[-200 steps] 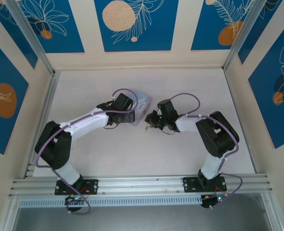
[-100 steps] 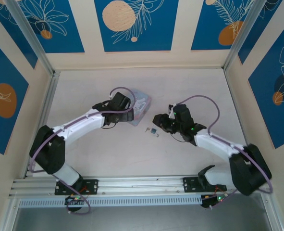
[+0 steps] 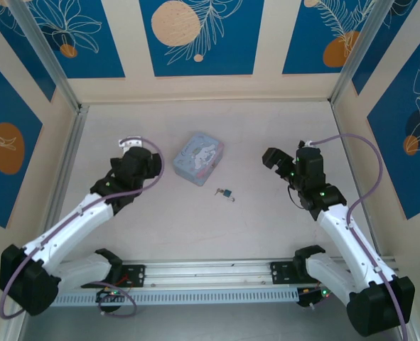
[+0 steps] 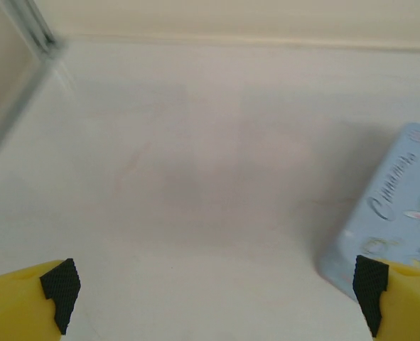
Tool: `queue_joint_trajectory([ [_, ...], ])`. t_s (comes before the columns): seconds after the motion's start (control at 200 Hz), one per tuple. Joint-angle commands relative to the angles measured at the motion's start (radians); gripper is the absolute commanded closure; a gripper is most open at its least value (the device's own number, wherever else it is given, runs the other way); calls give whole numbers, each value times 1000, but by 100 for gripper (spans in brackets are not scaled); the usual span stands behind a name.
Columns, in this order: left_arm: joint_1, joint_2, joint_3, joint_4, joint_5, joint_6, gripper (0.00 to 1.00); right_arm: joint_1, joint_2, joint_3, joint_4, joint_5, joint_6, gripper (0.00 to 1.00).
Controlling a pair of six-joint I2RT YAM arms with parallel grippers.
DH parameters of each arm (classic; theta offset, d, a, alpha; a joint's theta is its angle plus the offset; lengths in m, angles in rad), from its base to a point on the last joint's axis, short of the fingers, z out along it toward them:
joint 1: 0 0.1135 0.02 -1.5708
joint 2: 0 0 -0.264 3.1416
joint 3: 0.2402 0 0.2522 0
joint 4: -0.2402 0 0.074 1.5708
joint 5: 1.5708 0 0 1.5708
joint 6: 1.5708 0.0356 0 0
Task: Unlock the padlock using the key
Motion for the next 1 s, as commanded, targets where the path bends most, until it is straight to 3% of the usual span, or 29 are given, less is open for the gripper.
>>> queue_joint_trajectory([
  [0.0, 59, -53, -108, 232, -129, 193, 0, -29, 40, -51, 90, 199, -136, 0],
  [0.18, 202, -67, -226, 356, -61, 299, 0, -45, 202, -109, 311, 339, -397, 0],
  [0.405, 353, -24, -343, 560, 127, 311, 0, -102, 359, -241, 730, 282, -517, 0],
  [0.685, 392, 177, -445, 885, 237, 387, 0, -145, 583, -350, 1191, 69, -613, 0],
  [0.73, 397, 231, -453, 956, 241, 398, 0, -150, 584, -345, 1161, -12, -636, 1],
  [0.805, 420, 316, -466, 1082, 281, 371, 0, -166, 643, -376, 1283, -87, -650, 0],
  [0.995, 431, 494, -428, 1176, 403, 401, 0, -247, 633, -335, 1185, -207, -589, 1],
])
